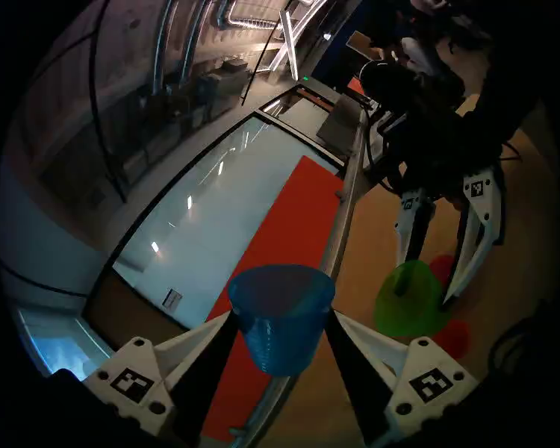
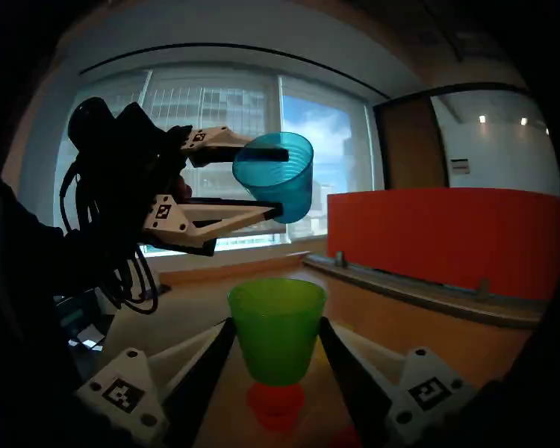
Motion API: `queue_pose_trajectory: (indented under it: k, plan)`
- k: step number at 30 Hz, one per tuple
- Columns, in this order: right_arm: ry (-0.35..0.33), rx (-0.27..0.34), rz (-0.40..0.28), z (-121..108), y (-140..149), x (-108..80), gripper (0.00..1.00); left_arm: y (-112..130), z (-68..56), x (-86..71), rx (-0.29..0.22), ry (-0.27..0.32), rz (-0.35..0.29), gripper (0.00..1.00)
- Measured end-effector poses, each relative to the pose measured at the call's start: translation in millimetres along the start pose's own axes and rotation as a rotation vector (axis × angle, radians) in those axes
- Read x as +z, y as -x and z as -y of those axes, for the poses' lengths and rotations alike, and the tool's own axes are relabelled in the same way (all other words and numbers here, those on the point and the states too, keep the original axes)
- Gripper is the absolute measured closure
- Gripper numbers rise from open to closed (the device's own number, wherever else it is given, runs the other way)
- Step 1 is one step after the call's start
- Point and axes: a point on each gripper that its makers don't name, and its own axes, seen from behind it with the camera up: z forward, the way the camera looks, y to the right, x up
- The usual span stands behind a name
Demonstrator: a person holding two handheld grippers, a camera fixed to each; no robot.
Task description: Pour water
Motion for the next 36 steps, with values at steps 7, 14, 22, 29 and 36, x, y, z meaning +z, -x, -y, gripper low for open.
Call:
queue_pose_trajectory:
  k: [7, 14, 22, 29, 36]
  plan:
    - [-0.002, -0.002, 0.000, 1.3, -1.4, 1.0, 0.15, -2.5, -1.3, -0.3, 0.040, -0.003, 0.000, 0.19]
    - [-0.002, -0.003, 0.001, 2.0, -0.8, 2.1, 0.15, -5.2, 1.3, -0.5, 0.087, -0.014, 0.004, 0.19]
    - [-0.003, -0.004, 0.001, 2.3, 0.5, 3.0, 0.15, -8.2, 3.6, -1.7, 0.129, -0.021, 0.004, 0.19]
    - [-0.003, -0.002, 0.000, 1.5, 1.4, 2.6, 0.15, -10.9, 5.3, -1.6, 0.152, -0.031, 0.001, 0.19]
    - [-0.003, -0.003, 0.001, 1.6, 2.2, 2.0, 0.15, -11.7, 5.4, 0.3, 0.175, -0.035, 0.001, 0.19]
